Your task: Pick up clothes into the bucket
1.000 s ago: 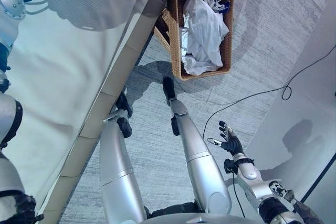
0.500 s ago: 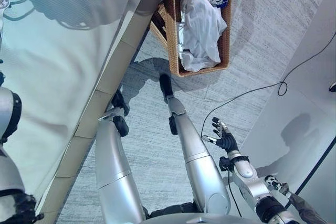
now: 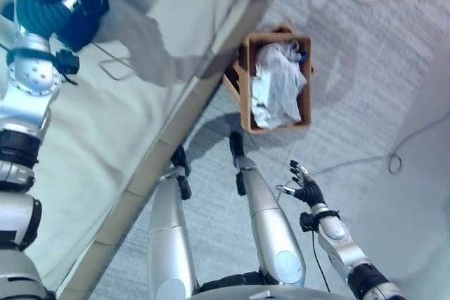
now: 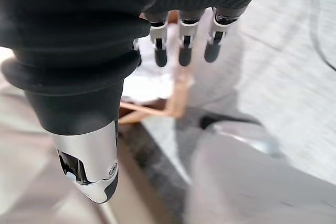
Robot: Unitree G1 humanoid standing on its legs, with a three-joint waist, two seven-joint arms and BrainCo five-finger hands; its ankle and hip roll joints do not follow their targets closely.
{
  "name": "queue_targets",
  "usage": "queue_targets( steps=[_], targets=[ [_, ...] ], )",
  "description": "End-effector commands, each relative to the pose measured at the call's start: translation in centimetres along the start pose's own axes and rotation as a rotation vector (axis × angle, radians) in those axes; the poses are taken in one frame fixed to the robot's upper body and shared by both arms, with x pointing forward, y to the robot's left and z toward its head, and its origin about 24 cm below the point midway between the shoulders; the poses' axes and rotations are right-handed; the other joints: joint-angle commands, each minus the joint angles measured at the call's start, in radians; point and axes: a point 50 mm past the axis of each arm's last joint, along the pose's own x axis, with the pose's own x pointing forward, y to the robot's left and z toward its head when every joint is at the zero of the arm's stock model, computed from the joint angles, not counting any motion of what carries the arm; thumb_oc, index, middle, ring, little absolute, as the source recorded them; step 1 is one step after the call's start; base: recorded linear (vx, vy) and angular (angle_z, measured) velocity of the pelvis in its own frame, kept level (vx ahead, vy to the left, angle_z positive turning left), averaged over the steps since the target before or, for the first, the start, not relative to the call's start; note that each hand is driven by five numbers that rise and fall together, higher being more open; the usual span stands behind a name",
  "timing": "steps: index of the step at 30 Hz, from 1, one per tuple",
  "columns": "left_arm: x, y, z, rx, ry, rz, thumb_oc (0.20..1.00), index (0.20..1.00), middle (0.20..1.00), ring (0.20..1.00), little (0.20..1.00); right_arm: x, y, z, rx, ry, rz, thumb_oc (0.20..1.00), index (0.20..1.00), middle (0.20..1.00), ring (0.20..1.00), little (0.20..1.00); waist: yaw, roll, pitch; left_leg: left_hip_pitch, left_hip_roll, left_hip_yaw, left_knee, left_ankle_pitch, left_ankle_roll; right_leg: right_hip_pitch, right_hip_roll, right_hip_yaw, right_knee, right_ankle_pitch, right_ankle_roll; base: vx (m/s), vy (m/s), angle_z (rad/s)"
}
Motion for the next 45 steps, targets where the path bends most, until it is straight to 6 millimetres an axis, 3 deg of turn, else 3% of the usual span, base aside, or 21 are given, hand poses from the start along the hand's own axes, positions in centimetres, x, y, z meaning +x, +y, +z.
queue_targets(
  steps=[1, 2, 3, 5, 6, 7, 8, 11, 12, 15, 18, 19, 20, 21, 22, 23, 24, 26, 37, 45],
  targets=[
    [0.8, 2.6, 4.1, -0.156, -0.206, 0.044, 0.200, 0.200, 0.200, 0.200, 0.200, -1.4, -2.9, -0.4, -0.096, 0.016, -0.040, 1.000, 1.000, 1.000, 1.000, 1.000, 0.009, 0.042, -0.038, 0.170, -0.065, -0.044, 0.048, -0.117, -0.002, 0.133, -0.021, -0.038, -0.210, 0.127, 0.035, 0.07, -0.075, 0.32],
    [0.8, 2.6, 4.0, -0.156, -0.204, 0.043, 0.200, 0.200, 0.200, 0.200, 0.200, -1.4, -2.8, -0.5, -0.097, 0.018, -0.039, 1.000, 1.000, 1.000, 1.000, 1.000, 0.012, 0.053, -0.040, 0.189, -0.060, -0.056, 0.045, -0.149, -0.005, 0.148, -0.012, -0.037, -0.206, 0.101, 0.041, -0.02, -0.099, 0.35],
    [0.5, 2.4, 4.1, -0.159, -0.210, 0.022, 0.200, 0.200, 0.200, 0.200, 0.200, -1.5, -3.1, -0.7, -0.104, 0.035, -0.044, 1.000, 1.000, 1.000, 1.000, 1.000, 0.011, 0.045, -0.054, 0.218, -0.075, -0.051, 0.007, -0.104, -0.004, 0.177, -0.028, -0.045, -0.216, 0.122, 0.034, 0.09, -0.058, 0.39],
    [-0.5, 2.1, 3.6, -0.169, -0.207, -0.034, 0.200, 0.200, 0.200, 0.200, 0.200, -1.9, -3.5, -1.2, -0.145, 0.066, -0.040, 1.000, 1.000, 1.000, 1.000, 1.000, 0.030, 0.062, -0.117, 0.341, -0.088, -0.071, -0.105, -0.066, -0.017, 0.290, -0.034, -0.068, -0.238, 0.099, 0.029, 0.14, -0.104, 0.41],
    [-0.5, 2.1, 3.6, -0.169, -0.206, -0.034, 0.200, 0.200, 0.200, 0.200, 0.200, -1.9, -3.5, -1.2, -0.146, 0.066, -0.039, 1.000, 1.000, 1.000, 1.000, 1.000, 0.029, 0.061, -0.115, 0.346, -0.089, -0.071, -0.109, -0.064, -0.017, 0.294, -0.035, -0.069, -0.239, 0.099, 0.029, 0.24, -0.088, 0.30],
    [-1.0, 1.9, 3.6, -0.179, -0.210, -0.081, 0.200, 0.200, 0.200, 0.200, 0.200, -2.0, -3.9, -1.3, -0.170, 0.074, -0.038, 1.000, 1.000, 1.000, 1.000, 1.000, 0.039, 0.071, -0.157, 0.420, -0.095, -0.080, -0.178, -0.039, -0.025, 0.363, -0.032, -0.083, -0.263, 0.091, 0.026, 0.12, -0.044, 0.25],
    [-1.1, 1.9, 3.6, -0.179, -0.210, -0.080, 0.200, 0.200, 0.200, 0.200, 0.200, -2.0, -3.9, -1.3, -0.170, 0.074, -0.038, 1.000, 1.000, 1.000, 1.000, 1.000, 0.039, 0.071, -0.157, 0.421, -0.095, -0.080, -0.178, -0.039, -0.025, 0.363, -0.032, -0.083, -0.264, 0.091, 0.026, 0.23, -0.089, 0.23],
    [-2.0, 1.1, 3.8, -0.188, -0.223, -0.177, 0.200, 0.200, 0.200, 0.200, 0.200, -1.7, -4.2, 0.1, -0.194, 0.016, -0.025, 1.000, 1.000, 1.000, 1.000, 1.000, 0.051, 0.085, -0.253, 0.542, -0.098, -0.097, -0.310, 0.013, -0.035, 0.468, -0.025, -0.111, -0.313, 0.076, 0.023, 0.16, -0.057, 0.24],
    [-2.0, 1.2, 3.7, -0.188, -0.222, -0.177, 0.200, 0.200, 0.200, 0.200, 0.200, -1.7, -4.2, 0.1, -0.194, 0.016, -0.025, 1.000, 1.000, 1.000, 1.000, 1.000, 0.050, 0.085, -0.254, 0.542, -0.098, -0.097, -0.311, 0.014, -0.035, 0.468, -0.025, -0.111, -0.314, 0.076, 0.023, 0.14, -0.047, 0.25],
    [-2.7, 0.0, 4.8, -0.194, -0.263, -0.292, 0.200, 0.200, 0.200, 0.200, 0.200, -1.2, -4.0, 3.3, -0.141, -0.129, -0.027, 1.000, 1.000, 1.000, 1.000, 1.000, 0.056, 0.099, -0.336, 0.641, -0.086, -0.102, -0.406, 0.048, -0.046, 0.556, -0.015, -0.137, -0.345, 0.056, 0.021, 0.14, -0.031, 0.19],
    [-3.0, -0.4, 5.1, -0.176, -0.273, -0.346, 0.200, 0.200, 0.200, 0.200, 0.200, -1.3, -4.0, 4.3, -0.118, -0.180, -0.031, 1.000, 1.000, 1.000, 1.000, 1.000, 0.053, 0.104, -0.369, 0.685, -0.077, -0.101, -0.454, 0.061, -0.051, 0.596, -0.014, -0.154, -0.362, 0.047, 0.020, 0.09, 0.001, 0.23],
    [-3.2, -0.9, 5.5, -0.154, -0.289, -0.388, 0.200, 0.200, 0.200, 0.200, 0.200, -1.0, -3.8, 6.7, -0.071, -0.287, -0.032, 1.000, 1.000, 1.000, 1.000, 1.000, 0.052, 0.109, -0.403, 0.718, -0.071, -0.102, -0.487, 0.073, -0.056, 0.626, -0.012, -0.171, -0.375, 0.039, 0.022, 0.11, 0.004, 0.38],
    [-3.2, -1.0, 5.7, -0.153, -0.296, -0.406, 0.200, 0.200, 0.200, 0.200, 0.200, -0.8, -3.7, 8.1, -0.066, -0.346, -0.030, 1.000, 1.000, 1.000, 1.000, 1.000, 0.053, 0.110, -0.418, 0.743, -0.068, -0.099, -0.507, 0.076, -0.056, 0.649, -0.012, -0.177, -0.384, 0.036, 0.023, 0.11, 0.005, 0.31],
    [-3.2, -1.0, 5.7, -0.153, -0.297, -0.406, 0.200, 0.200, 0.200, 0.200, 0.200, -0.8, -3.7, 8.1, -0.066, -0.346, -0.030, 1.000, 1.000, 1.000, 1.000, 1.000, 0.053, 0.110, -0.417, 0.744, -0.068, -0.099, -0.508, 0.076, -0.056, 0.651, -0.012, -0.177, -0.384, 0.037, 0.023, 0.09, 0.013, 0.16],
    [-3.3, -1.3, 6.3, -0.146, -0.312, -0.437, 0.200, 0.200, 0.200, 0.200, 0.200, -0.5, -3.6, 10.9, -0.042, -0.461, -0.031, 1.000, 1.000, 1.000, 1.000, 1.000, 0.057, 0.112, -0.442, 0.764, -0.068, -0.093, -0.517, 0.076, -0.058, 0.672, -0.012, -0.179, -0.391, 0.032, 0.023, 0.04, 0.013, 0.10],
    [-3.2, -1.3, 6.3, -0.146, -0.313, -0.438, 0.200, 0.200, 0.200, 0.200, 0.200, -0.5, -3.6, 10.9, -0.042, -0.461, -0.031, 1.000, 1.000, 1.000, 1.000, 1.000, 0.058, 0.112, -0.440, 0.767, -0.068, -0.093, -0.518, 0.076, -0.058, 0.675, -0.012, -0.179, -0.392, 0.032, 0.023, 0.06, 0.023, 0.09],
    [-3.1, -1.6, 6.8, -0.142, -0.327, -0.466, 0.200, 0.200, 0.200, 0.200, 0.200, 0.0, -3.2, 13.9, -0.035, -0.573, -0.017, 1.000, 1.000, 1.000, 1.000, 1.000, 0.063, 0.115, -0.458, 0.781, -0.068, -0.092, -0.517, 0.073, -0.056, 0.691, -0.012, -0.179, -0.391, 0.027, 0.022, 0.05, 0.018, 0.05],
    [-2.7, -1.9, 7.7, -0.151, -0.349, -0.485, 0.200, 0.200, 0.200, 0.200, 0.200, 0.3, -2.9, 16.2, -0.031, -0.654, 0.001, 1.000, 1.000, 1.000, 1.000, 1.000, 0.069, 0.119, -0.471, 0.798, -0.067, -0.089, -0.516, 0.068, -0.055, 0.705, -0.013, -0.179, -0.388, 0.022, 0.020, 0.04, 0.023, 0.01],
    [-0.2, -3.9, 12.2, -0.219, -0.463, -0.540, 0.200, 0.200, 0.200, 0.200, 0.200, 1.0, 0.2, 23.2, -0.006, -0.832, 0.220, 1.000, 1.000, 1.000, 1.000, 1.000, 0.104, 0.121, -0.507, 0.848, -0.063, -0.087, -0.519, 0.061, -0.055, 0.761, -0.016, -0.183, -0.388, 0.010, 0.021, 0.00, 0.000, 0.00],
    [0.0, -5.4, 13.8, -0.264, -0.495, -0.601, 0.200, 0.200, 0.200, 0.200, 0.200, 0.6, 2.4, 26.3, 0.028, -0.897, 0.401, 1.000, 1.000, 1.000, 1.000, 1.000, 0.120, 0.110, -0.512, 0.866, -0.059, -0.090, -0.529, 0.064, -0.057, 0.781, -0.018, -0.192, -0.394, 0.008, 0.023, 0.00, 0.000, 0.00]
  ],
)
